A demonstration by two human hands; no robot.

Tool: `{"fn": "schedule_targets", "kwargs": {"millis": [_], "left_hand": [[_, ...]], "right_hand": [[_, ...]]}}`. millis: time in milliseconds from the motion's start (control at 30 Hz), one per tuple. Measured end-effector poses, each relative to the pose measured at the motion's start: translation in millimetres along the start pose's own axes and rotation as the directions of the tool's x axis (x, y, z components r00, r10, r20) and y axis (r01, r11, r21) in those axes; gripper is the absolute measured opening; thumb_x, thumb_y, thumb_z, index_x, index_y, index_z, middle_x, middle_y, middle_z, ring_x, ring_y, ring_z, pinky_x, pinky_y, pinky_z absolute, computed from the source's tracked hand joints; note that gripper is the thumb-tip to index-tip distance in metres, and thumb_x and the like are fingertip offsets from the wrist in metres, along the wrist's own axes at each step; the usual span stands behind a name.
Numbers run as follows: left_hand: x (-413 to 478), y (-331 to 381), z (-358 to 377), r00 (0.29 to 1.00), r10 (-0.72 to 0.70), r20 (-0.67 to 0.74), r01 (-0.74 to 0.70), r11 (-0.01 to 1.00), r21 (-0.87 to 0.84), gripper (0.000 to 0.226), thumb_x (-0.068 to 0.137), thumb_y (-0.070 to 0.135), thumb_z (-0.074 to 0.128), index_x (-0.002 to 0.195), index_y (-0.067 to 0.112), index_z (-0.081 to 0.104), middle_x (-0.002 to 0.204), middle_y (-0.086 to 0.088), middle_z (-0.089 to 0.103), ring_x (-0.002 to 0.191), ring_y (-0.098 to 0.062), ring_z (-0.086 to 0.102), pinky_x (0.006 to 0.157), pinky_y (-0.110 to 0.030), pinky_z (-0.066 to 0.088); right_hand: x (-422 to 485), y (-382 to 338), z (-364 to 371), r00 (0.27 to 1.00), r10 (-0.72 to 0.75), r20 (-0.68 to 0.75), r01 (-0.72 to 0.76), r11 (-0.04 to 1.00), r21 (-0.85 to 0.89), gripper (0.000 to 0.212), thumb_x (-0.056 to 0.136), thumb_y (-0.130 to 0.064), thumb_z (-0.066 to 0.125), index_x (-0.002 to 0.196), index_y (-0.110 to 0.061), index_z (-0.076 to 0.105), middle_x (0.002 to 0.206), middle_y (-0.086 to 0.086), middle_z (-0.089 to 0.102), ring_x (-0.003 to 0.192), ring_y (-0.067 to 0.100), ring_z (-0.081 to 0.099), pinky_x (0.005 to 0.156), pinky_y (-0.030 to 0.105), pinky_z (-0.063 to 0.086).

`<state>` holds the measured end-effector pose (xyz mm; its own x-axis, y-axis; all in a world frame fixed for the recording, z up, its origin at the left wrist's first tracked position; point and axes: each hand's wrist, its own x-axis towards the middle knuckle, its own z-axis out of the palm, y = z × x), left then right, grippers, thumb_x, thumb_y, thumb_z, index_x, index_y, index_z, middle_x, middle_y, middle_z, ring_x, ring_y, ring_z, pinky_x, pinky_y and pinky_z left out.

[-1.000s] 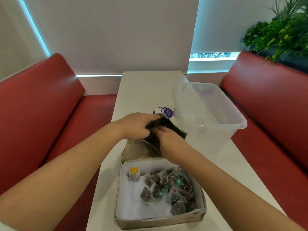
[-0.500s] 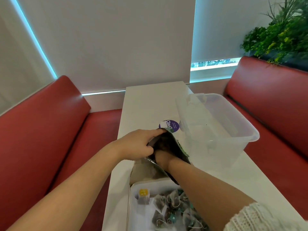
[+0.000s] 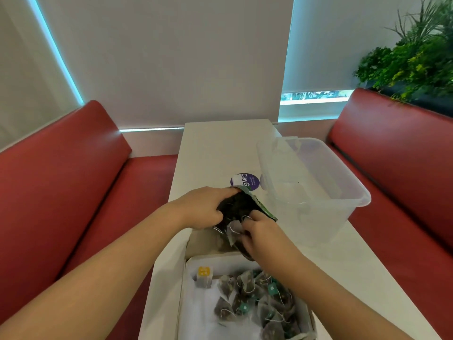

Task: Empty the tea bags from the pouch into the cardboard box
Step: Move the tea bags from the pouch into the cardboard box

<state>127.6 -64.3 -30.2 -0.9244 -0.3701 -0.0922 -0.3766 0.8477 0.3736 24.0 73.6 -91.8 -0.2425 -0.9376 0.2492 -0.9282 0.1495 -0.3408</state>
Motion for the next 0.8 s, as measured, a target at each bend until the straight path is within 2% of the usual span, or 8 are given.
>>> {"fn": "schedule_targets", "kwargs": {"millis": [67,133,267,467,567,633,700,800], "left_hand": [[1,0,5,1.000,0.003,-0.006,-0.002,1.000,0.016,0.073,0.081,0.008,0.052,0.144,0.037,0.030,0.122,-0.003,0.062,0.099,-0.021,0.058,0.078,-0.032,0.049],[3,1,9,1.000,0.006,-0.018,-0.006,0.999,0.043,0.072,0.081,0.008,0.053,0.144,0.034,0.030,0.125,-0.005,0.061,0.103,-0.023,0.057,0.074,-0.029,0.044],[4,4,13,0.999,-0.005,-0.040,0.008,0.997,0.073,0.071,0.082,0.007,0.053,0.145,0.030,0.031,0.127,-0.008,0.059,0.101,-0.024,0.055,0.073,-0.026,0.037],[4,2,17,0.999,-0.041,-0.018,0.041,0.998,0.054,0.072,0.081,0.008,0.054,0.145,0.032,0.031,0.125,-0.009,0.059,0.088,-0.018,0.048,0.071,-0.028,0.039],[1,2,17,0.999,-0.043,-0.030,0.045,0.998,0.053,0.069,0.082,0.008,0.053,0.144,0.031,0.032,0.121,-0.009,0.060,0.084,-0.019,0.047,0.069,-0.027,0.036],[0,1,18,0.999,-0.035,-0.036,0.037,0.998,0.058,0.069,0.082,0.008,0.053,0.144,0.031,0.033,0.122,-0.008,0.061,0.084,-0.018,0.047,0.067,-0.027,0.035],[-1,0,18,0.999,-0.028,-0.044,0.031,0.997,0.064,0.069,0.082,0.008,0.053,0.143,0.032,0.033,0.123,-0.007,0.061,0.086,-0.017,0.047,0.067,-0.026,0.034],[-2,0,20,0.998,-0.026,-0.050,0.029,0.998,0.056,0.068,0.082,0.007,0.053,0.143,0.031,0.034,0.125,-0.007,0.060,0.086,-0.015,0.046,0.069,-0.025,0.033]], "right_hand": [[-20,2,-18,0.997,-0.051,-0.050,0.054,0.997,0.063,0.015,0.090,-0.015,0.057,0.096,-0.008,0.068,0.095,0.004,0.053,0.082,0.022,0.057,0.071,0.022,0.040],[-39,3,-31,0.995,-0.069,-0.072,0.078,0.989,0.129,0.008,0.087,-0.014,0.061,0.087,-0.010,0.067,0.088,-0.001,0.051,0.075,0.015,0.054,0.068,0.021,0.042],[-65,2,-35,0.998,-0.066,-0.022,0.069,0.945,0.319,0.011,0.086,-0.013,0.064,0.091,-0.019,0.071,0.085,-0.005,0.054,0.077,0.006,0.053,0.069,0.013,0.042],[-79,7,7,0.956,-0.011,0.292,-0.126,0.886,0.446,0.006,0.085,-0.016,0.066,0.085,-0.016,0.072,0.082,-0.006,0.063,0.076,0.003,0.057,0.069,0.016,0.046],[-80,11,28,0.898,-0.039,0.438,-0.121,0.935,0.332,0.008,0.084,-0.016,0.063,0.087,-0.013,0.070,0.078,-0.005,0.064,0.074,0.013,0.057,0.064,0.020,0.045],[-79,12,31,0.840,-0.049,0.540,-0.077,0.975,0.207,0.019,0.086,-0.019,0.063,0.104,-0.015,0.070,0.088,-0.006,0.063,0.082,0.013,0.056,0.068,0.016,0.040],[-79,14,32,0.778,-0.060,0.625,-0.039,0.989,0.143,0.033,0.089,-0.021,0.062,0.122,-0.017,0.063,0.111,0.001,0.063,0.101,0.016,0.056,0.082,0.018,0.040],[-84,17,32,0.757,-0.088,0.647,-0.023,0.987,0.162,0.040,0.092,-0.015,0.056,0.132,-0.021,0.056,0.127,0.002,0.054,0.116,0.017,0.049,0.095,0.019,0.034]]}}
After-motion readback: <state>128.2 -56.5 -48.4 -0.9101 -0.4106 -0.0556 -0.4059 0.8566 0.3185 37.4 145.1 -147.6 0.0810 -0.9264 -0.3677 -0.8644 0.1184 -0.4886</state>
